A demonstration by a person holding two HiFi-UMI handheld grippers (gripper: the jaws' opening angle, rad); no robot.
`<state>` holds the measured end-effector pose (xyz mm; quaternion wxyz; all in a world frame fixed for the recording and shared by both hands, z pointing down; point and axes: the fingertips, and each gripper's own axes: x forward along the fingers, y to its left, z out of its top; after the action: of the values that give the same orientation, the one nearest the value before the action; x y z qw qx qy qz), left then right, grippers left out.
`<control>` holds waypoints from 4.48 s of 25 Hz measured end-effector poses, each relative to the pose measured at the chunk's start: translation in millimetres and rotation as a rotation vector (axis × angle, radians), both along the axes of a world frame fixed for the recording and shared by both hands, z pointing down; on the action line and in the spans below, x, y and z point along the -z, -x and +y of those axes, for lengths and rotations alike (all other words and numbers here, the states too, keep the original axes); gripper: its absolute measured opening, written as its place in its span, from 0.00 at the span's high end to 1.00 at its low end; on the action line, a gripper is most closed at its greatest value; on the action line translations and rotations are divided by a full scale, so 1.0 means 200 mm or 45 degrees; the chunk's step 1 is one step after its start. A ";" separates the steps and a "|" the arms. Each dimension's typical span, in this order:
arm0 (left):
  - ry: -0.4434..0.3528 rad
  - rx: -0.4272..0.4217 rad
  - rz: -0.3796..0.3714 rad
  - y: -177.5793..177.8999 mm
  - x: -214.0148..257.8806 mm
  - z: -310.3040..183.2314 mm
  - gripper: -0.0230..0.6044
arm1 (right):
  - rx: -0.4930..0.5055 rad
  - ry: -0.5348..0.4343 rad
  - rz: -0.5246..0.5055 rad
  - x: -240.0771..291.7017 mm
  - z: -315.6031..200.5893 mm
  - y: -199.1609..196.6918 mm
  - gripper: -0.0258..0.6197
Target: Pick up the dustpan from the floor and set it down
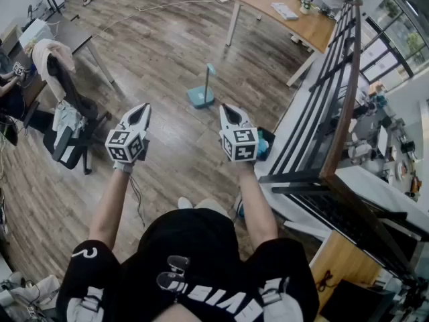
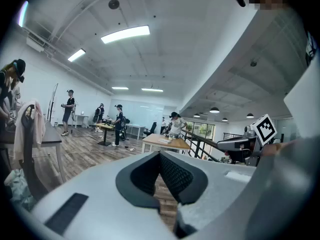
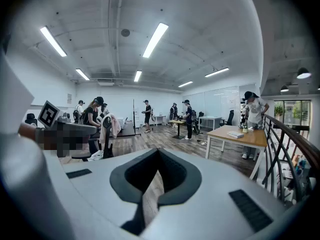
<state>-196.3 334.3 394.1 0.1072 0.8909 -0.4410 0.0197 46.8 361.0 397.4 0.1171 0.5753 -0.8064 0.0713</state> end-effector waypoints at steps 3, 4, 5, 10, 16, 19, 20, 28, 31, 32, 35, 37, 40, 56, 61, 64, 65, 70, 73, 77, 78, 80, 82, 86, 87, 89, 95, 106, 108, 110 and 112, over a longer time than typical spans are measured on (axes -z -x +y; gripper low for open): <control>-0.001 -0.010 0.000 -0.02 0.00 0.00 0.97 | -0.008 0.001 0.003 -0.01 0.02 -0.01 0.97; -0.001 -0.014 0.000 -0.02 0.00 0.00 0.97 | -0.010 0.002 0.005 -0.01 0.03 -0.02 0.97; -0.001 -0.017 0.001 -0.03 0.00 0.00 0.97 | -0.013 0.003 0.008 -0.01 0.03 -0.02 0.97; 0.003 -0.035 -0.005 -0.07 -0.01 -0.02 0.97 | -0.027 0.001 -0.002 -0.01 0.02 -0.06 0.97; 0.016 -0.059 -0.015 -0.14 -0.03 -0.11 0.97 | 0.034 -0.008 -0.088 -0.02 -0.03 -0.08 0.96; 0.027 -0.077 -0.026 -0.19 -0.06 -0.18 0.97 | 0.025 0.002 -0.111 -0.05 -0.10 -0.12 0.96; 0.030 -0.084 -0.029 -0.21 -0.08 -0.21 0.97 | 0.019 0.006 -0.107 -0.06 -0.13 -0.14 0.96; 0.058 -0.103 -0.066 -0.44 -0.16 -0.69 0.97 | 0.004 0.013 -0.078 -0.15 -0.61 -0.36 0.96; 0.065 -0.112 -0.090 -0.56 -0.15 -0.92 0.97 | 0.023 0.003 -0.069 -0.15 -0.85 -0.44 0.96; 0.068 -0.113 -0.095 -0.61 -0.14 -1.00 0.97 | 0.031 0.002 -0.069 -0.15 -0.93 -0.47 0.96; 0.074 -0.116 -0.107 -0.76 -0.10 -1.22 0.97 | 0.065 0.002 -0.062 -0.11 -1.16 -0.57 0.90; 0.080 -0.110 -0.112 -0.85 -0.08 -1.37 0.97 | 0.084 0.004 -0.056 -0.10 -1.31 -0.64 0.90; 0.091 -0.099 -0.115 -0.97 -0.07 -1.58 0.97 | 0.108 0.036 -0.061 -0.11 -1.52 -0.74 0.90; 0.154 -0.013 -0.142 -1.16 -0.19 -2.02 0.97 | 0.221 0.106 -0.081 -0.25 -2.06 -0.87 0.89; 0.161 -0.010 -0.122 -1.15 -0.23 -2.07 0.97 | 0.236 0.128 -0.066 -0.29 -2.11 -0.85 0.89; 0.164 -0.004 -0.116 -1.13 -0.25 -2.10 0.97 | 0.241 0.134 -0.059 -0.32 -2.15 -0.83 0.89; 0.164 -0.001 -0.114 -1.11 -0.26 -2.11 0.97 | 0.243 0.137 -0.059 -0.33 -2.17 -0.82 0.89; 0.178 0.023 -0.097 -1.02 -0.28 -2.17 0.97 | 0.249 0.175 -0.039 -0.40 -2.23 -0.77 0.88; 0.196 0.030 -0.091 -0.96 -0.32 -2.20 0.97 | 0.251 0.211 -0.026 -0.48 -2.28 -0.73 0.86; 0.221 0.033 -0.083 -0.87 -0.40 -2.28 0.97 | 0.248 0.257 -0.009 -0.61 -2.38 -0.64 0.83; 0.225 0.032 -0.080 -0.84 -0.42 -2.31 0.97 | 0.247 0.266 -0.004 -0.64 -2.42 -0.61 0.82; 0.236 0.029 -0.074 -0.79 -0.45 -2.36 0.97 | 0.244 0.289 0.006 -0.71 -2.47 -0.57 0.80; 0.254 0.025 -0.067 -0.76 -0.48 -2.39 0.97 | 0.238 0.330 0.012 -0.80 -2.50 -0.53 0.79; 0.288 0.014 -0.053 -0.68 -0.58 -2.46 0.97 | 0.217 0.387 0.041 -0.96 -2.56 -0.47 0.75; 0.295 0.009 -0.051 -0.66 -0.60 -2.48 0.97 | 0.209 0.399 0.049 -1.00 -2.58 -0.45 0.74; 0.305 -0.003 -0.048 -0.63 -0.65 -2.52 0.97 | 0.195 0.427 0.062 -1.09 -2.61 -0.43 0.72; 0.336 -0.053 -0.042 -0.63 -0.84 -2.65 0.97 | 0.169 0.522 0.104 -1.41 -2.71 -0.40 0.62; 0.388 -0.116 -0.020 -0.65 -1.18 -2.84 0.97 | 0.136 0.724 0.170 -2.05 -2.84 -0.37 0.53; 0.404 -0.120 -0.012 -0.65 -1.22 -2.86 0.97 | 0.119 0.767 0.171 -2.15 -2.85 -0.37 0.53; 0.423 -0.123 -0.009 -0.63 -1.27 -2.88 0.97 | 0.093 0.797 0.156 -2.23 -2.87 -0.36 0.53; 0.442 -0.117 -0.009 -0.59 -1.33 -2.90 0.97 | 0.072 0.822 0.147 -2.29 -2.90 -0.36 0.53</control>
<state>-77.3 -245.1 660.6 0.2569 0.8781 -0.3901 0.1035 118.3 -218.2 855.5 0.3410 0.4889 -0.7498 0.2873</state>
